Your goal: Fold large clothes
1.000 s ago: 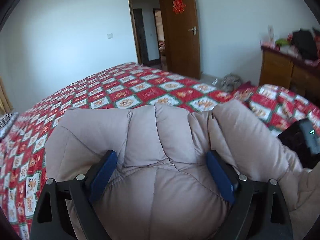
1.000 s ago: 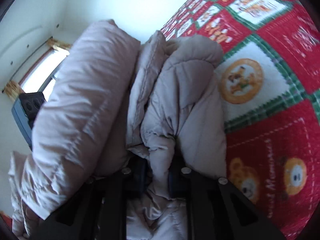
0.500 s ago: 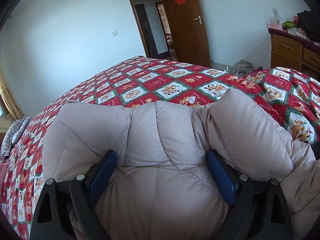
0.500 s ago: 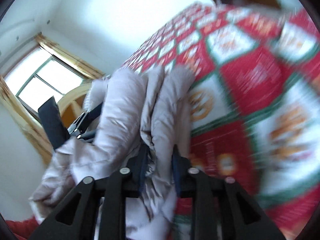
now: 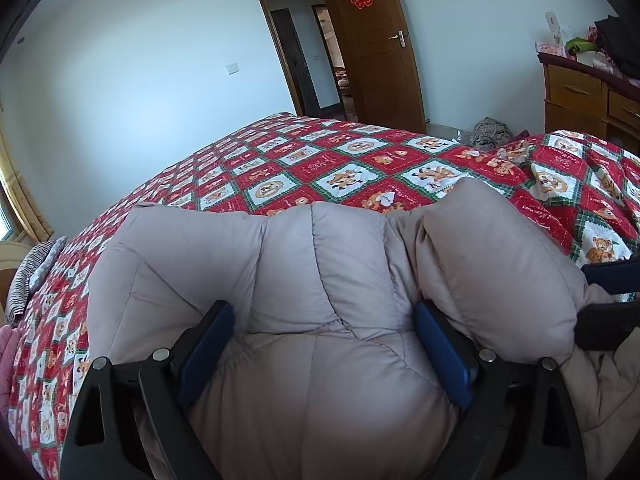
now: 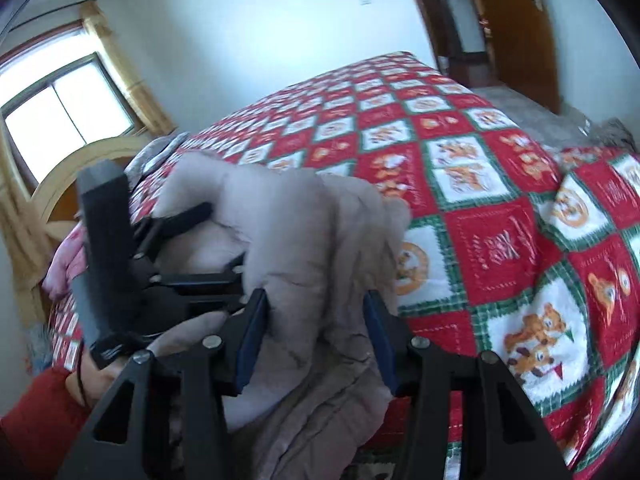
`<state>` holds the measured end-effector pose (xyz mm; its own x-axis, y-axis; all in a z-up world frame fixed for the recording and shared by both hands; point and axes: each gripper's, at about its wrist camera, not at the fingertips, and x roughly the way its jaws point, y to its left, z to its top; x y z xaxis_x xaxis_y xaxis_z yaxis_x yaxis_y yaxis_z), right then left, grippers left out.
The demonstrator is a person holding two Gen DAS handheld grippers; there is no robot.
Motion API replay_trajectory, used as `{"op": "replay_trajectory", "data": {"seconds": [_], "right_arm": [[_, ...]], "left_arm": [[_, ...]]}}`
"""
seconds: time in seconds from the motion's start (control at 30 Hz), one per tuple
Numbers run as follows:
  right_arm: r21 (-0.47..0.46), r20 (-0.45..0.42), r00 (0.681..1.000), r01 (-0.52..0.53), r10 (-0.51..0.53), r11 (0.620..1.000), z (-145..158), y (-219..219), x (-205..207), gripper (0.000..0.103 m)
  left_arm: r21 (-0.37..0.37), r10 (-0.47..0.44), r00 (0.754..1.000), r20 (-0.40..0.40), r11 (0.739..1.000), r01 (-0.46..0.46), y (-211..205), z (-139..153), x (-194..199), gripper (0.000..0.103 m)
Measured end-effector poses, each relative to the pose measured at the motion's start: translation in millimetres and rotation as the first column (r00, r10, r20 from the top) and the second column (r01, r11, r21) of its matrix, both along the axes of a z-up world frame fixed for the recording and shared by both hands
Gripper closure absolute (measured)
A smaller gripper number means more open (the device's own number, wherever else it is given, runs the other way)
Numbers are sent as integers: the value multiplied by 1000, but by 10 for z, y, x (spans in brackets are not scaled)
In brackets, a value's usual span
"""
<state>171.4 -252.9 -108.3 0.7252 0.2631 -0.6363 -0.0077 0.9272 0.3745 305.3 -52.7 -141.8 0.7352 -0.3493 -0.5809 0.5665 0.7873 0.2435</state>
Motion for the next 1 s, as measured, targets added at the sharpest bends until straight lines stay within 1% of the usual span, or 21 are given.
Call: {"op": "replay_trajectory", "data": {"seconds": [0.07, 0.1, 0.13, 0.2, 0.27, 0.3, 0.33, 0.37, 0.4, 0.43, 0.47, 0.53, 0.6, 0.67, 0.73, 0.77, 0.87, 0.97, 1.0], "right_arm": [[-21, -5, 1000, 17, -17, 1000, -56, -5, 33, 49], [-25, -8, 1000, 27, -28, 999, -106, 4, 111, 47], [-14, -17, 999, 41, -41, 999, -152, -22, 133, 41], [64, -61, 996, 71, -67, 995, -274, -121, 175, 34], [182, -98, 993, 82, -65, 980, -455, -231, 210, 34], [221, -102, 993, 83, -61, 972, -506, -258, 213, 36], [235, -92, 994, 78, -58, 969, -518, -258, 203, 46], [222, -74, 996, 60, -45, 973, -481, -214, 189, 53], [178, -59, 997, 57, -48, 982, -419, -154, 173, 59], [106, -42, 998, 50, -46, 993, -336, -69, 164, 64], [22, -24, 999, 38, -37, 999, -245, 30, 161, 67], [-24, -16, 1000, 15, -16, 1000, -185, 102, 183, 72], [34, -2, 1000, -28, 28, 999, -196, 78, 219, 78], [125, -1, 998, -55, 56, 991, -277, 20, 274, 79], [229, -30, 998, -53, 61, 972, -409, -49, 356, 79], [262, -41, 997, -51, 64, 964, -466, -70, 402, 79], [310, -44, 996, -56, 73, 949, -581, -122, 494, 79], [361, -45, 997, -43, 63, 932, -677, -159, 566, 80], [361, -44, 997, -41, 61, 932, -685, -165, 573, 80]], "left_arm": [[0, 0, 1000, 1, 1000, 0, -3, -3, 0, 11], [1, 1, 1000, 2, 1000, -1, -6, -4, -2, 11], [2, 2, 1000, 4, 1000, -2, -10, -6, -5, 11], [3, 3, 1000, 5, 1000, -3, -10, -8, -8, 11], [1, 3, 1000, 3, 1000, -3, -9, -9, -9, 11], [-1, 3, 1000, 2, 1000, -3, -7, -10, -10, 11], [-3, 2, 1000, 1, 1000, -2, -5, -9, -8, 11], [-4, 2, 1000, 0, 1000, -2, -1, -8, -7, 11], [-9, 1, 1000, -1, 1000, -1, 5, -9, -6, 11], [-13, 1, 1000, -4, 1000, -1, 13, -7, -2, 11], [-20, 1, 1000, -7, 1000, -1, 26, -4, 3, 11], [-35, 1, 1000, -15, 999, -1, 55, 4, 22, 11], [-52, 1, 1000, -24, 999, -2, 90, 11, 39, 11], [-67, 3, 999, -37, 998, -5, 116, 20, 64, 11], [-62, 11, 999, -40, 998, -14, 109, 13, 81, 11], [-56, 16, 999, -39, 998, -18, 98, 7, 84, 11], [-60, 28, 999, -43, 998, -30, 93, -18, 124, 11], [-51, 40, 997, -69, 998, -44, 61, -51, 209, 10], [-46, 40, 996, -78, 998, -44, 54, -55, 221, 10]]}}
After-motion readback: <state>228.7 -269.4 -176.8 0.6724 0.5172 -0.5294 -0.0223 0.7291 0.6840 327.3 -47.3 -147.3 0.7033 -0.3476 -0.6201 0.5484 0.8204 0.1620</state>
